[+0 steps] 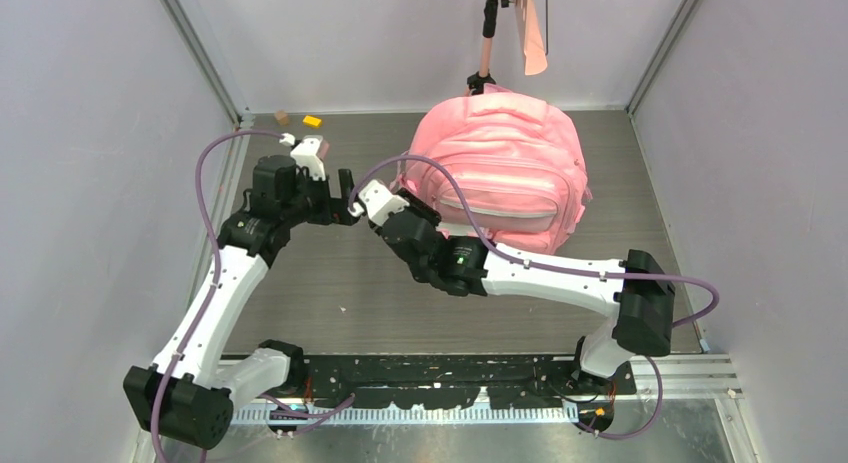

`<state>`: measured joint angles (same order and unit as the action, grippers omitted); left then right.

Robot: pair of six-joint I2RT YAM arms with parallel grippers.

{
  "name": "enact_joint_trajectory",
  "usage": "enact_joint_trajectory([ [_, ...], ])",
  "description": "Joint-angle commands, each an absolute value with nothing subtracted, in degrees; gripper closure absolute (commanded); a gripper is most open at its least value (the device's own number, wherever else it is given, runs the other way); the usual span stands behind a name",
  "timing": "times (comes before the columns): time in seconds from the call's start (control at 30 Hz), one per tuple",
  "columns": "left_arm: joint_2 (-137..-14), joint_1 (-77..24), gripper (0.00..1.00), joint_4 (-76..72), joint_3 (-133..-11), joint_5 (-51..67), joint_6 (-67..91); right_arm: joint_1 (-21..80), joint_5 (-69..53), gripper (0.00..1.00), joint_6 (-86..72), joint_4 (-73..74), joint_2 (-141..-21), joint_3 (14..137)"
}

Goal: Pack the student bag
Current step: Zip the student bag at the center of the board, then reset both arms

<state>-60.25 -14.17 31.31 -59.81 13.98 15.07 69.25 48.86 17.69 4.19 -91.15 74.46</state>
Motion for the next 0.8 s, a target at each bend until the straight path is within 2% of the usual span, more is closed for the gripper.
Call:
enact_joint_trajectory([
  [0.0,-57.8,-13.8,0.03,28.3,-59.5,11.5,15.6,69.3,40.1,0.41,11.1,13.7,-87.0,77.8],
  [0.17,-55.8,-13.8,0.01,27.5,-58.0,8.1,15.3,69.3,36.6,0.16,7.9,19.9,-81.1,81.6],
  [0.23,-54.7,-13.8,0.0,27.3,-57.6,6.4,15.2,68.7,36.7,0.12,6.1,23.1,-79.1,84.1],
  [0.33,-52.9,-13.6,0.0,26.7,-56.6,3.7,14.9,64.8,35.7,0.1,1.3,30.1,-76.3,87.1],
  [0.43,-52.1,-12.3,0.0,28.0,-57.0,2.7,14.9,58.1,29.4,0.09,-5.2,34.7,-72.3,88.6],
  [0.67,-51.2,-2.9,0.0,30.2,-57.5,5.8,15.4,36.3,21.3,0.04,-11.5,39.2,-63.6,87.0],
  [0.77,-50.7,2.9,0.0,30.1,-56.9,8.2,16.2,23.8,15.9,0.04,-13.7,41.1,-62.3,87.0],
])
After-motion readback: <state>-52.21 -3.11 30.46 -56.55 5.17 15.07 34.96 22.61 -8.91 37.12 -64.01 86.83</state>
